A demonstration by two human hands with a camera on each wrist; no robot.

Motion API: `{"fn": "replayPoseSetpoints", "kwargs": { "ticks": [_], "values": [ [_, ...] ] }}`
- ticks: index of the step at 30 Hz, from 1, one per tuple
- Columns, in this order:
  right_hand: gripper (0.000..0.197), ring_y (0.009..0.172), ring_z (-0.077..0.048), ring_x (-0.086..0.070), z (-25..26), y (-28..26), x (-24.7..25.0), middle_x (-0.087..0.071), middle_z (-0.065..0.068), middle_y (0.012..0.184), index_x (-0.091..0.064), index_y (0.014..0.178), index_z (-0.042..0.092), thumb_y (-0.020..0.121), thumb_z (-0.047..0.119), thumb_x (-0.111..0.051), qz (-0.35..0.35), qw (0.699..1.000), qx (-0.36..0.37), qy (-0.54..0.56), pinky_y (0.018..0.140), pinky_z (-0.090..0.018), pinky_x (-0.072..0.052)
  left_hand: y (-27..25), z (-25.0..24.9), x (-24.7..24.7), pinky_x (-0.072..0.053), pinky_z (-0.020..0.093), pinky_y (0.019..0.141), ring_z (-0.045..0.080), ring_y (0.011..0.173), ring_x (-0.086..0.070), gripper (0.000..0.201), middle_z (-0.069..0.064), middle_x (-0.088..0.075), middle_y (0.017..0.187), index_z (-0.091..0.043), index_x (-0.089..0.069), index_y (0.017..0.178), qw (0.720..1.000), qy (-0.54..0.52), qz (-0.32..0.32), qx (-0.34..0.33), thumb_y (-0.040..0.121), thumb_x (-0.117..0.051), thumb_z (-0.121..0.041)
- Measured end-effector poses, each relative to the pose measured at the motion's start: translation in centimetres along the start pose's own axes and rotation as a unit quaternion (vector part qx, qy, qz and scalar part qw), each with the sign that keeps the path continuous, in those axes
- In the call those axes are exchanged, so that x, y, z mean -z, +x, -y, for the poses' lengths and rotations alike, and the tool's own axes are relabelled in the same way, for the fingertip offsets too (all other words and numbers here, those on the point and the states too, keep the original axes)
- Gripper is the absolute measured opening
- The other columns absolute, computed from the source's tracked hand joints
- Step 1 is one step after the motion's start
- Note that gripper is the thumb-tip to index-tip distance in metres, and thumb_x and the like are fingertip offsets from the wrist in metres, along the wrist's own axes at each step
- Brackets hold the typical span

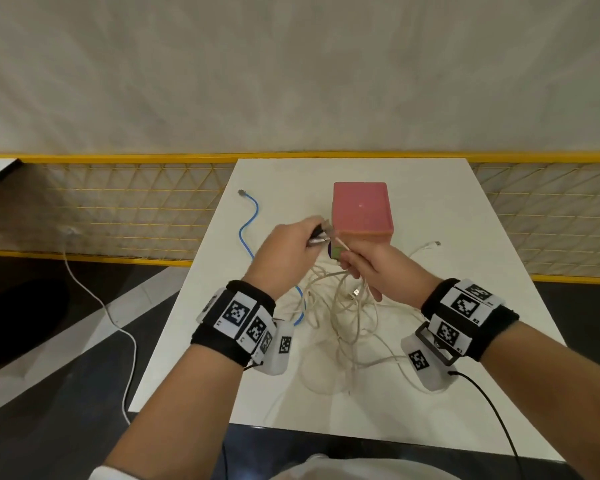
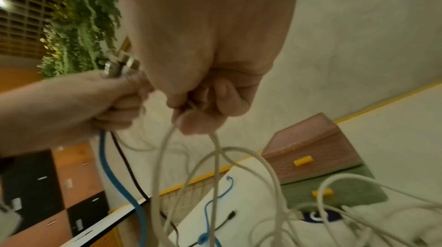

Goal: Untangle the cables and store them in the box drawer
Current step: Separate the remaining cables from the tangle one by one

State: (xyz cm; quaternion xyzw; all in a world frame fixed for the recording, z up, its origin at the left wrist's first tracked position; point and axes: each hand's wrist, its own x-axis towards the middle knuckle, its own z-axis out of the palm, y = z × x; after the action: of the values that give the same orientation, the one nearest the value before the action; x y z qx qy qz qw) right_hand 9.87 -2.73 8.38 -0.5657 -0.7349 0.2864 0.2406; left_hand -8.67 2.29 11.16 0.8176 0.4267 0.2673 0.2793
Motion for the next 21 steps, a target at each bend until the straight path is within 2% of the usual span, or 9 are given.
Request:
{"fn": "replayPoseSetpoints", "kwargs": {
  "ticks": [3, 5, 7, 10, 12, 14, 16, 18, 21],
  "values": [
    [0.026, 0.04, -0.024, -0.055, -1.4, -0.5, -0.2, -0.063, -0.006, 0.085, -0.054, 0.088, 0.013, 0.101, 0.022, -0.033, 0.036, 0.998, -0.054, -0.011, 0.054, -0.035, -0.049, 0.4, -0.2, 1.8, -0.043, 0.005, 0.064, -0.01, 0.072, -0.06, 0.007, -0.018, -0.066, 0.082, -0.023, -0.061, 0.094, 0.988, -0.025, -0.147, 0.034, 0.096, -0.056, -0.02],
    [0.027, 0.039, -0.02, -0.053, -1.8, -0.7, -0.2, -0.065, -0.005, 0.084, -0.055, 0.088, 0.013, 0.101, 0.022, -0.032, 0.032, 0.998, -0.06, -0.02, 0.052, -0.036, -0.05, 0.5, 0.3, 2.4, -0.05, 0.018, 0.068, 0.002, 0.077, -0.064, 0.01, -0.009, -0.069, 0.083, -0.02, -0.061, 0.102, 0.98, 0.029, -0.189, 0.052, 0.097, -0.053, -0.023],
    [0.028, 0.035, -0.006, -0.048, -1.6, -0.7, 0.0, -0.066, -0.004, 0.083, -0.056, 0.089, 0.012, 0.101, 0.022, -0.033, 0.019, 0.998, -0.054, -0.031, 0.047, -0.034, -0.051, 0.3, 0.6, 2.0, -0.055, 0.038, 0.07, 0.024, 0.079, -0.067, 0.021, 0.001, -0.072, 0.09, -0.032, -0.053, 0.116, 0.98, 0.087, -0.175, 0.027, 0.096, -0.05, -0.027],
    [0.028, 0.051, 0.002, -0.054, -0.9, -0.3, 0.3, -0.067, -0.002, 0.079, -0.057, 0.088, 0.011, 0.101, 0.024, -0.036, -0.014, 0.998, -0.011, -0.067, 0.049, -0.013, -0.041, -0.6, -0.1, 0.0, -0.055, 0.039, 0.069, 0.027, 0.078, -0.067, 0.044, -0.002, -0.072, 0.095, -0.047, -0.031, 0.136, 0.99, 0.136, -0.023, -0.016, 0.095, -0.046, -0.041],
    [0.028, 0.061, -0.003, -0.057, -0.4, -0.2, 0.6, -0.065, 0.004, 0.075, -0.058, 0.089, 0.015, 0.101, 0.027, -0.035, -0.042, 0.995, 0.031, -0.083, 0.06, -0.023, -0.046, -0.8, -0.5, -1.2, -0.054, 0.041, 0.069, 0.03, 0.079, -0.066, 0.027, 0.002, -0.07, 0.088, -0.038, -0.046, 0.122, 0.986, 0.158, 0.054, -0.008, 0.096, -0.046, -0.049],
    [0.028, 0.063, -0.005, -0.059, -0.3, 0.0, 0.8, -0.065, 0.004, 0.077, -0.059, 0.095, 0.014, 0.1, 0.027, -0.034, -0.052, 0.995, 0.039, -0.074, 0.061, -0.022, -0.048, -0.9, -0.5, -1.4, -0.053, 0.042, 0.065, 0.03, 0.073, -0.063, 0.008, 0.003, -0.065, 0.076, -0.035, -0.049, 0.098, 0.991, 0.124, 0.04, -0.003, 0.097, -0.051, -0.043],
    [0.025, 0.05, -0.002, -0.054, -0.7, -0.2, 0.8, -0.066, 0.001, 0.081, -0.056, 0.095, 0.013, 0.101, 0.023, -0.034, -0.023, 0.998, 0.009, -0.063, 0.053, -0.019, -0.045, -0.5, -0.7, -0.4, -0.053, 0.038, 0.061, 0.025, 0.066, -0.061, 0.009, -0.002, -0.064, 0.07, -0.032, -0.046, 0.091, 0.996, 0.078, -0.034, -0.017, 0.096, -0.054, -0.035],
    [0.025, 0.039, -0.006, -0.047, -1.9, -0.7, 0.3, -0.065, 0.0, 0.083, -0.052, 0.091, 0.014, 0.101, 0.023, -0.031, 0.027, 0.997, -0.04, -0.06, 0.053, -0.032, -0.048, 0.0, -1.0, 1.6, -0.044, 0.029, 0.055, 0.016, 0.056, -0.051, 0.012, -0.008, -0.058, 0.062, -0.024, -0.052, 0.089, 0.989, 0.016, -0.149, -0.015, 0.096, -0.055, -0.034],
    [0.028, 0.045, -0.02, -0.051, -3.7, -1.5, -0.3, -0.063, 0.001, 0.082, -0.053, 0.089, 0.013, 0.101, 0.024, -0.03, 0.029, 0.994, -0.096, -0.032, 0.057, -0.033, -0.046, 0.7, -0.4, 4.5, -0.03, 0.026, 0.054, 0.015, 0.057, -0.041, 0.023, -0.013, -0.045, 0.056, -0.013, -0.058, 0.092, 0.974, 0.04, -0.223, 0.007, 0.097, -0.054, -0.035]
  ]
}}
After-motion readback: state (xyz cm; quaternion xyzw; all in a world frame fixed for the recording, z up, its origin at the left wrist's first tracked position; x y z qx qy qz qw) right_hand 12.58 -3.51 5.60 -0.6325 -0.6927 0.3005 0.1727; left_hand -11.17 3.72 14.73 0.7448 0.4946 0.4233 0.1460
